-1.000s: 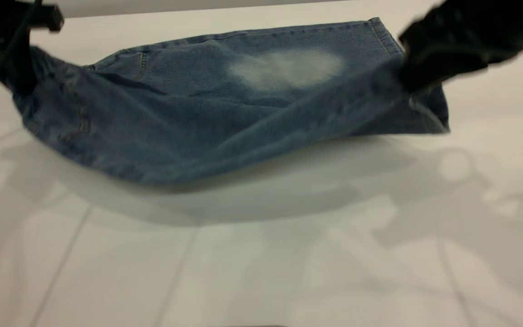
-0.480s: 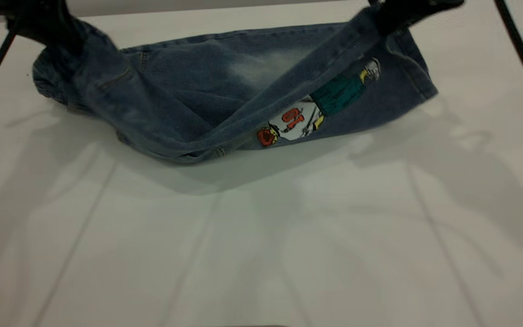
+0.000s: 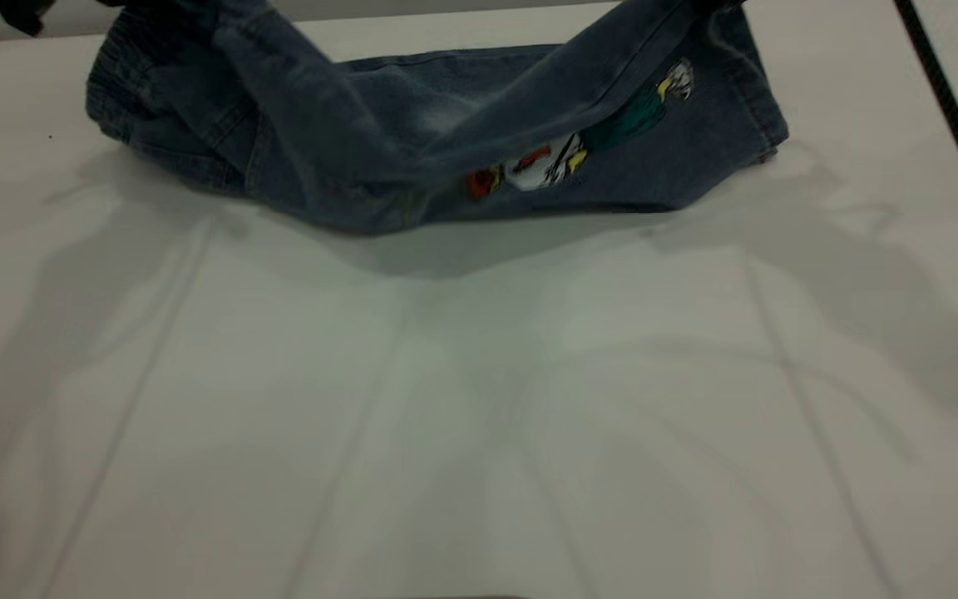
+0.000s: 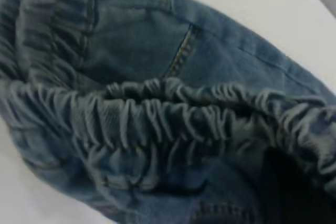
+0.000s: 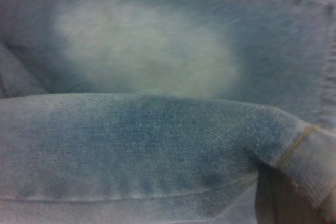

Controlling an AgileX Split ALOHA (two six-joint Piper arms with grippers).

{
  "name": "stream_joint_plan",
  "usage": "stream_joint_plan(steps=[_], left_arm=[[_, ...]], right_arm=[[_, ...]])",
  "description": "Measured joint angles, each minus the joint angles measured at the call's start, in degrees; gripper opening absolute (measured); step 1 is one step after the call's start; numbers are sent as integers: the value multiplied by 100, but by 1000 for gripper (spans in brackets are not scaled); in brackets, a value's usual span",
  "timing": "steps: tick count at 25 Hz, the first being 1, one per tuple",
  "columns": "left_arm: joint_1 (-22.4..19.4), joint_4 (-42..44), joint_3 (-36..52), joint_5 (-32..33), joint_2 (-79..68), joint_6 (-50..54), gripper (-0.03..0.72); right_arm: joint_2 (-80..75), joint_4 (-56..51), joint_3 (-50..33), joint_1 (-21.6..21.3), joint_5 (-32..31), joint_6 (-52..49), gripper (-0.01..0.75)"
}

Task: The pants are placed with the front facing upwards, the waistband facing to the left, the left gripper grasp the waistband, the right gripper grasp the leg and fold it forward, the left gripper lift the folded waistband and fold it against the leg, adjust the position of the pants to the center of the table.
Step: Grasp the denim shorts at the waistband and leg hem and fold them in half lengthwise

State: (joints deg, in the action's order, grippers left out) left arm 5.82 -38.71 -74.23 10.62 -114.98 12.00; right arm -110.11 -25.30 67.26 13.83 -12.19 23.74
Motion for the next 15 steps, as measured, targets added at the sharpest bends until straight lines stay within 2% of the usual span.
stream_joint_plan(steps=[5, 10, 15], left_arm=[[0, -977, 0, -158, -402, 23, 60], [0, -1855, 0, -593, -680, 28, 60], [0, -2294, 0, -1062, -736, 28, 60]], right_arm=[[-265, -27, 0, -172, 483, 0, 34], [-477, -59, 0, -230, 1011, -10, 34], [-725, -120, 152, -229, 1268, -17, 34]])
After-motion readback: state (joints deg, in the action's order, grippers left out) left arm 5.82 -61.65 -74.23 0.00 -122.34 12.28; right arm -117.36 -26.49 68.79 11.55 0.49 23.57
